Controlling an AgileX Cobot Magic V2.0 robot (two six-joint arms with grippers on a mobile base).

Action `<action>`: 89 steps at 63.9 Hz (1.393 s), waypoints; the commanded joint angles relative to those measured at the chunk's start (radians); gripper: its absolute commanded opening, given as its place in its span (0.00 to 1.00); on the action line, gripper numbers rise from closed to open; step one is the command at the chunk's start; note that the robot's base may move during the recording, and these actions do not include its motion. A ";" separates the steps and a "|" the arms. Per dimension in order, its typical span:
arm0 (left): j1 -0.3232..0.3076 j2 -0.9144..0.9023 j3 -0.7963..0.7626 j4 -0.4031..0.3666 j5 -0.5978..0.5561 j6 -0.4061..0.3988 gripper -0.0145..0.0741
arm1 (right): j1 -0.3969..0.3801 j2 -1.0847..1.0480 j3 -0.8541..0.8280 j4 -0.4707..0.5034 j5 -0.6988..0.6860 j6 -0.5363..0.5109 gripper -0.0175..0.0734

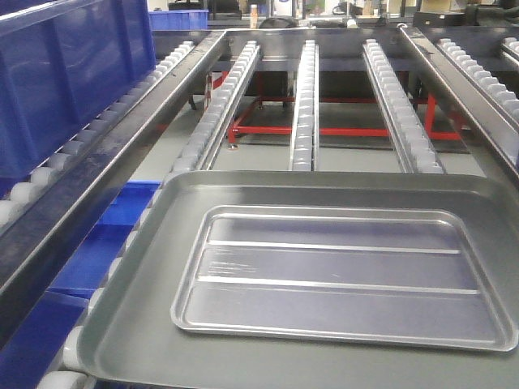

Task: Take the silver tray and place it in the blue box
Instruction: 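Move both grippers toward the top silver tray on the conveyor, then lower both open grippers onto the tray's side rims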

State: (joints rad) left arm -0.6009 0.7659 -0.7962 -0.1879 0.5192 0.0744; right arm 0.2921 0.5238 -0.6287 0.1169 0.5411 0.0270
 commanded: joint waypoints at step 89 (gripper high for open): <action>-0.183 0.924 -0.444 0.286 0.177 -0.667 0.48 | 0.061 0.875 -0.248 -0.169 0.112 0.446 0.71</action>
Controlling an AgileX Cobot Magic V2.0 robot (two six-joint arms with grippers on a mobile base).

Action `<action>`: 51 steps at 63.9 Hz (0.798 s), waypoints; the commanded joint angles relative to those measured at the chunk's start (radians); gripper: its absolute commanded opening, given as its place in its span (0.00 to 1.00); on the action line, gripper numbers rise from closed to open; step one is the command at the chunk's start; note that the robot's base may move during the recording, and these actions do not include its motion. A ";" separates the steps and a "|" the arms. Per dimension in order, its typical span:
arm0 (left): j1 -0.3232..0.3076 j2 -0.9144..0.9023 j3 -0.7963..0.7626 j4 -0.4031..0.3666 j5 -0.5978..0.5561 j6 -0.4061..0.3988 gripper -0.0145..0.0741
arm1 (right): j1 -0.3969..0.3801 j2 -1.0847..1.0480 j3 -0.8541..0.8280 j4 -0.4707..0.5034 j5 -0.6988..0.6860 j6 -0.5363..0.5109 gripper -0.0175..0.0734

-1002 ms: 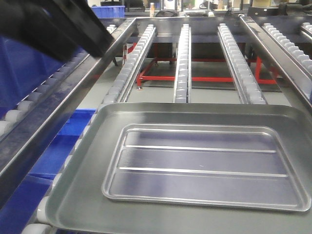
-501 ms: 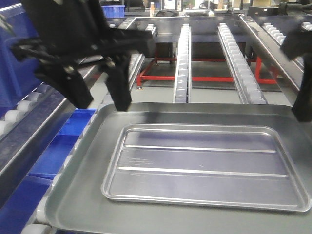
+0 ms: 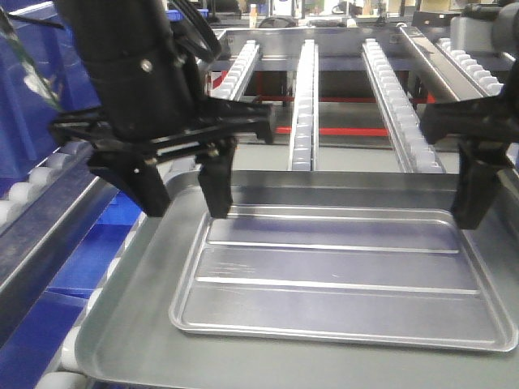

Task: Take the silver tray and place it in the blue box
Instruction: 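Lower both open grippers onto the tray's side rims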

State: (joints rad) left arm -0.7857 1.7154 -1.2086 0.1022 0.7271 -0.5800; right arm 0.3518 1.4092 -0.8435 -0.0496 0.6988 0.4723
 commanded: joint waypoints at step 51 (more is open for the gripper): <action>0.001 0.080 -0.031 -0.003 -0.070 -0.013 0.48 | 0.001 0.107 -0.030 -0.045 -0.119 -0.001 0.71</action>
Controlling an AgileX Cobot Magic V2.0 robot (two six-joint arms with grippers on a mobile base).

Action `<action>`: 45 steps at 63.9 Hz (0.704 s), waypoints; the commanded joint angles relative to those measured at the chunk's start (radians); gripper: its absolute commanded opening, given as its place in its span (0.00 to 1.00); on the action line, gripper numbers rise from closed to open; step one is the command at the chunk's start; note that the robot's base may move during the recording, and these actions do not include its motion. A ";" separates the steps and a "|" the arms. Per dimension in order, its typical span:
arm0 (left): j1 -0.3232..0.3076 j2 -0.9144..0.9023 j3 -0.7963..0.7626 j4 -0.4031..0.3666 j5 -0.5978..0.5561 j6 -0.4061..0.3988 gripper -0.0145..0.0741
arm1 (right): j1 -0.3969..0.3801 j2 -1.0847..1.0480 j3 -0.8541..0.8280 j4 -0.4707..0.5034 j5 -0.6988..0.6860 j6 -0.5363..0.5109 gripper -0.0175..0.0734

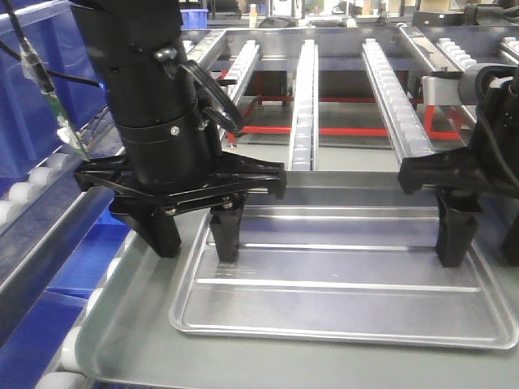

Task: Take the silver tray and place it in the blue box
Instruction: 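Lower both open grippers onto the tray's side rims, then close both grippers on the rims and lift the top tray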

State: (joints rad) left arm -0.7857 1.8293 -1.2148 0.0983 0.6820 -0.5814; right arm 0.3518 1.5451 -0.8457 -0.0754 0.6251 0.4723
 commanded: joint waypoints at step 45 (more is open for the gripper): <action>0.001 -0.034 -0.025 0.001 -0.011 -0.036 0.05 | 0.001 0.026 -0.028 -0.020 -0.024 -0.001 0.25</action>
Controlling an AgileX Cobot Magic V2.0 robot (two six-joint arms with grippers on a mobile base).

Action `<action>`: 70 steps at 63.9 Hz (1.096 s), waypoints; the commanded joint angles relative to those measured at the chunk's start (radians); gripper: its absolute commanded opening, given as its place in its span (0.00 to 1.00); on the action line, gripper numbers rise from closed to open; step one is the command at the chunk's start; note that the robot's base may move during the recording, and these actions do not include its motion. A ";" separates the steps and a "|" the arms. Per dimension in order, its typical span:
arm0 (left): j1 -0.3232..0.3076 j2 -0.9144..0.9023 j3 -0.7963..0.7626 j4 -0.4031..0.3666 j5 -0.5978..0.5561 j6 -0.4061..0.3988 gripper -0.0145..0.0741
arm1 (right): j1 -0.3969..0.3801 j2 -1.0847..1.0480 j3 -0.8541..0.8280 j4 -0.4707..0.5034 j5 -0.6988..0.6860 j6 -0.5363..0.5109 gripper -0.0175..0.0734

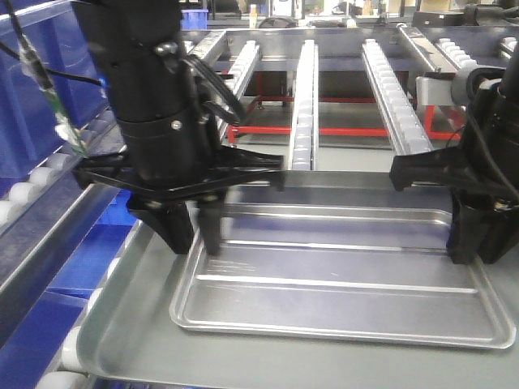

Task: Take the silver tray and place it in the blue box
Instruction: 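Close both grippers on the rims and lift the top tray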

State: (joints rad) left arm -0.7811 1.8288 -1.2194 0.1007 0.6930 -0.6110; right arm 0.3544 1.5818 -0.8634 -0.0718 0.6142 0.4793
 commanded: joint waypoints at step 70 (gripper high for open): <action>-0.242 -0.430 -0.092 0.255 0.333 -0.204 0.06 | 0.019 -0.591 -0.083 -0.054 0.336 0.003 0.25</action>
State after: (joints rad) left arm -0.9991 1.4418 -1.2789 0.2711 0.9532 -0.8029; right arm 0.3665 1.0200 -0.8813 -0.0586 0.9261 0.4891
